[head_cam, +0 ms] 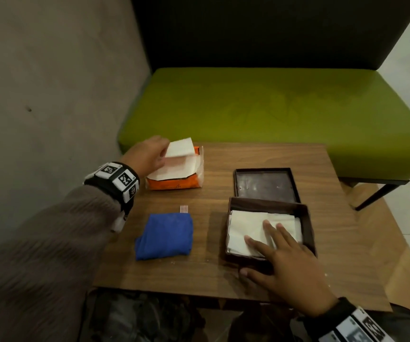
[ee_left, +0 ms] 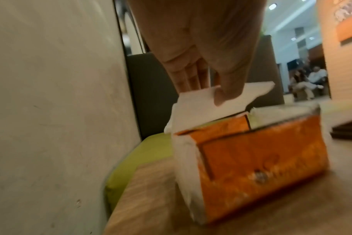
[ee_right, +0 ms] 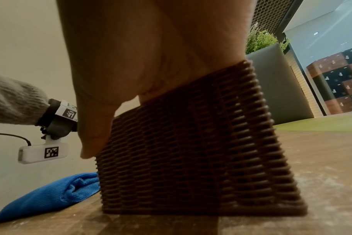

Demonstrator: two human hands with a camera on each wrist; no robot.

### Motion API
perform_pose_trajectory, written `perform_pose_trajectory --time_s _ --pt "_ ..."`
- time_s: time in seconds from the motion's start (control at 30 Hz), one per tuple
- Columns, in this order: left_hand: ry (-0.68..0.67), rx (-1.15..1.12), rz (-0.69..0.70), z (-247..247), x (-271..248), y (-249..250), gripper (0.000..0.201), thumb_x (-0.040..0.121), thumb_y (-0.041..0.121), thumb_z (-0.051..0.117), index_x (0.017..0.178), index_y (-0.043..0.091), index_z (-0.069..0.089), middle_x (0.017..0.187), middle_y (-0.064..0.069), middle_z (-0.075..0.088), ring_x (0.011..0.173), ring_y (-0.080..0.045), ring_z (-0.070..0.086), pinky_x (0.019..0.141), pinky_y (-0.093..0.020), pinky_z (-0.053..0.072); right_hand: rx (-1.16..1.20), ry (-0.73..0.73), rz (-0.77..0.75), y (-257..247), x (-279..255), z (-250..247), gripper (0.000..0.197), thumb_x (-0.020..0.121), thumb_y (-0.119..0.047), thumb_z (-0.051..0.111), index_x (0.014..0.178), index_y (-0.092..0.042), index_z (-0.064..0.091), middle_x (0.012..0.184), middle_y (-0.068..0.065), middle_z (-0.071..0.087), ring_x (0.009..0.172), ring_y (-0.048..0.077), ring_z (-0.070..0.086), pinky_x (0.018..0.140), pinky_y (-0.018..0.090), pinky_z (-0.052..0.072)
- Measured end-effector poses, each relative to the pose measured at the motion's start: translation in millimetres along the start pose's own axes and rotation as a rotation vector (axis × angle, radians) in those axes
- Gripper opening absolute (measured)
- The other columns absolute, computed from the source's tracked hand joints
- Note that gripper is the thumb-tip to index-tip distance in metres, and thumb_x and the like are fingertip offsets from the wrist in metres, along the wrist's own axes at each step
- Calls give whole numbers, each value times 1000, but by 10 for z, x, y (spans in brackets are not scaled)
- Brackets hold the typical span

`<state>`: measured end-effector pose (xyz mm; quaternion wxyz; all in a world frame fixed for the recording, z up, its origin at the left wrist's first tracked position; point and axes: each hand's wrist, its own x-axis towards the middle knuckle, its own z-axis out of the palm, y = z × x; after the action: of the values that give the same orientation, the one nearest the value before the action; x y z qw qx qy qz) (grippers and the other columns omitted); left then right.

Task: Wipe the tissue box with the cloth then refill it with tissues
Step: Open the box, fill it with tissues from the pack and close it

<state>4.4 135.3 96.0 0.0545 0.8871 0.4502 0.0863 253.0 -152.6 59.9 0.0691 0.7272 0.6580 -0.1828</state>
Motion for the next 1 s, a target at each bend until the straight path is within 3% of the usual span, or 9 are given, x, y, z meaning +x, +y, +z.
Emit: perform_pose_trajectory --time_s 0.13,0.2,0.37,0.5,0.67,0.77,0.83,0.9,1.0 --pt "-223 106 60 216 -77 14 7 81 13 63 82 9 58 95 -10 56 94 -26 53 78 -37 43 29 -57 48 4 9 -32 81 82 -83 4 116 -45 67 130 8 64 116 29 64 67 44 61" --pt "-297 76 77 263 -87 58 3 82 9 60 81 7 62 95 -11 59 92 -26 55 77 -30 41 33 -52 52 -5 13 -36 80 83 -82 4 114 -45 68 127 7 66 113 29 66 64 43 61" --pt "-232 -29 80 260 -27 41 17 81 14 68 77 19 52 89 3 50 93 -19 51 82 -34 41 13 -56 42 -3 9 -19 80 84 -81 3 114 -45 68 127 7 67 113 28 66 66 42 61" --pt "-374 197 64 348 -11 -1 19 78 19 67 94 17 57 99 3 44 101 -17 43 77 -33 42 10 -44 38 1 10 -24 79 85 -80 4 114 -45 68 125 8 67 112 28 66 66 43 60" --pt "-365 234 26 341 33 55 6 84 12 59 88 10 63 103 -5 55 98 -24 53 89 -36 39 17 -69 27 -10 4 -41 66 73 -81 31 113 -44 69 125 8 67 112 29 67 66 43 60" --pt "-342 168 34 290 80 51 5 84 9 60 81 13 61 91 -2 55 89 -20 53 77 -31 39 17 -31 17 -8 15 -37 66 71 -80 33 112 -44 69 125 7 67 112 28 67 65 43 60" --pt "-238 38 36 287 94 25 18 82 8 64 75 19 52 82 3 52 81 -18 53 67 -25 32 15 -17 11 -7 21 -36 66 71 -80 32 112 -44 70 125 7 67 112 28 67 65 43 59" --pt "-173 -46 72 266 83 60 24 81 7 66 73 20 48 79 4 51 76 -18 53 66 -24 32 5 -5 8 -7 23 -29 66 71 -80 32 112 -45 70 126 7 67 113 27 66 65 42 59" --pt "-254 -22 132 345 37 117 18 83 8 64 74 17 51 83 0 52 78 -19 51 68 -27 36 1 9 0 -3 24 -18 66 71 -81 33 113 -45 69 127 7 66 114 28 65 66 42 59"
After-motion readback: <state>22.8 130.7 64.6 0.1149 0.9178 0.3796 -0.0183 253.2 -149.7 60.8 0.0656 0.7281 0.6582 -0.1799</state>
